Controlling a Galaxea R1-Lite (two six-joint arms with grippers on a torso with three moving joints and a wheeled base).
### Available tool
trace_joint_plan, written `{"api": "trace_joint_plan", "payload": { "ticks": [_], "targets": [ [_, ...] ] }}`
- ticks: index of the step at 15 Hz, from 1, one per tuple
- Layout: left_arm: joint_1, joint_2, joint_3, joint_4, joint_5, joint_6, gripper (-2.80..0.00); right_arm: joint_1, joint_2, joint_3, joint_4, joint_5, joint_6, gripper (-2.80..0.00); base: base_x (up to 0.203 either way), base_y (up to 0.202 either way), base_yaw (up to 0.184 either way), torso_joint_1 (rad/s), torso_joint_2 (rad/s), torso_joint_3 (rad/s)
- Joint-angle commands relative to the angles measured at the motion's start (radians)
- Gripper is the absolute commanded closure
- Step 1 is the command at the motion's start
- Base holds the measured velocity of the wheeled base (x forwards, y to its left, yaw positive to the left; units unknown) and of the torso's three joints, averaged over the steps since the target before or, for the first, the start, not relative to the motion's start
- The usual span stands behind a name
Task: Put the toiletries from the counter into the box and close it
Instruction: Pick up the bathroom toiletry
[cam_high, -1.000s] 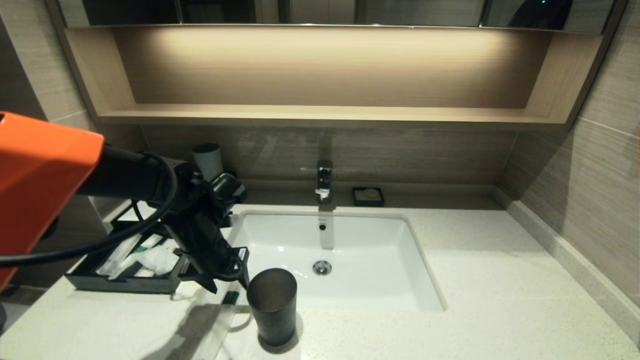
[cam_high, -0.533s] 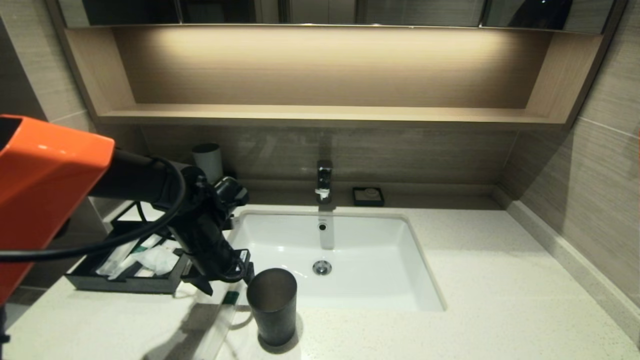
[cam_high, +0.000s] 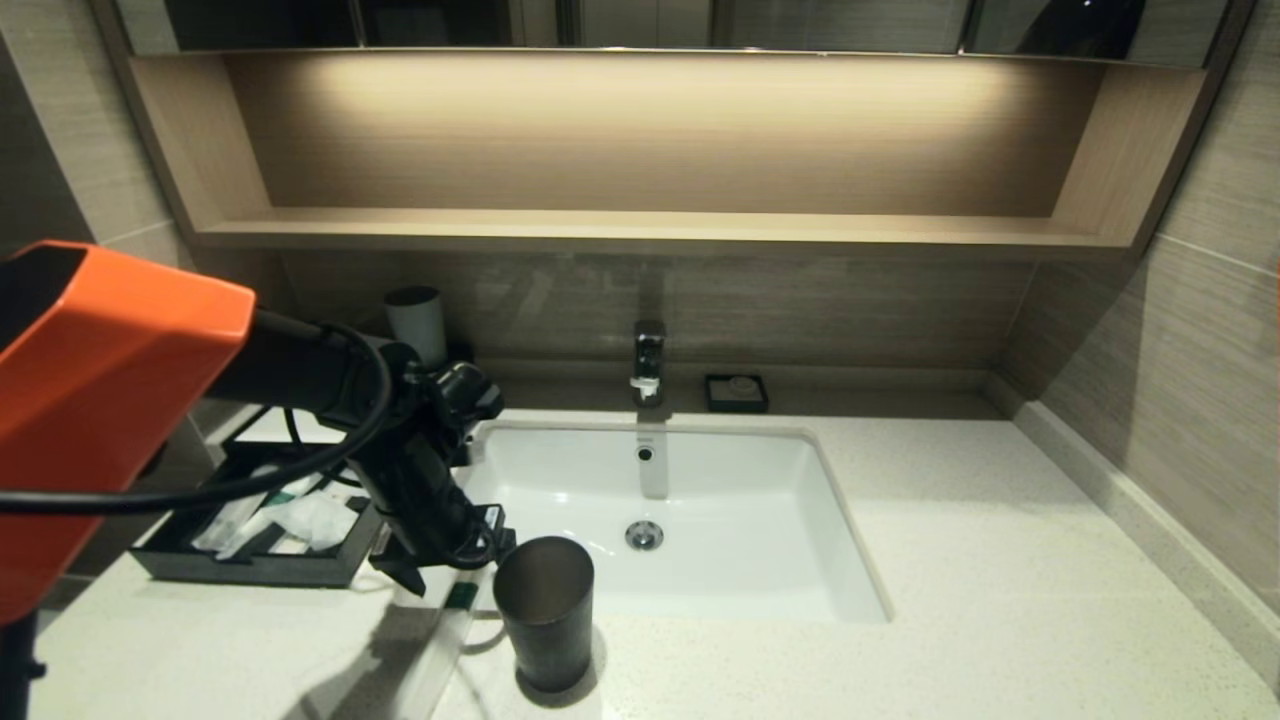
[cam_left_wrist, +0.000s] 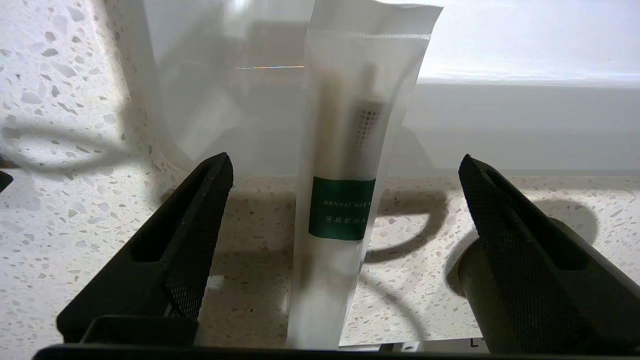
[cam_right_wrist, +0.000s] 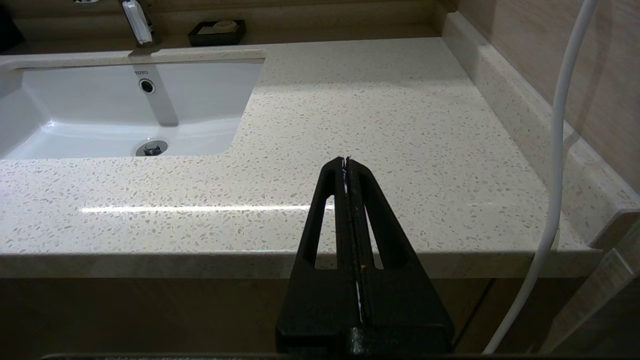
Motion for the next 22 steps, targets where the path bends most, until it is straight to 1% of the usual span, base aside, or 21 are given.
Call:
{"api": "trace_joint_plan", "payload": {
  "ticks": [1,11,12,19,22],
  "targets": [
    [0.000,0.006,0.000,0.003,-0.001,-0.002,-2.80,0.000,0.002,0.000,0.000,0.000,0.001,0.00,0.000,0.000,0.000,0.000,0.00,0.000],
    [-0.001,0.015,-0.004,-0.003,-0.001,-0.004,-2.80,0.000,0.002,0.000,0.000,0.000,0.001,0.00,0.000,0.000,0.000,0.000,0.00,0.000],
    [-0.001,0.018,-0.004,-0.003,-0.001,-0.004,0.00,0.000,0.002,-0.001,0.000,0.000,0.001,0.00,0.000,0.000,0.000,0.000,0.00,0.000],
    [0.000,0.018,-0.006,-0.003,-0.001,-0.004,0.00,0.000,0.002,0.000,0.000,0.000,0.001,0.00,0.000,0.000,0.000,0.000,0.00,0.000],
    [0.000,0.009,-0.008,-0.003,0.010,-0.004,0.00,0.000,0.002,0.000,0.000,0.000,0.001,0.00,0.000,0.000,0.000,0.000,0.00,0.000]
  ]
}}
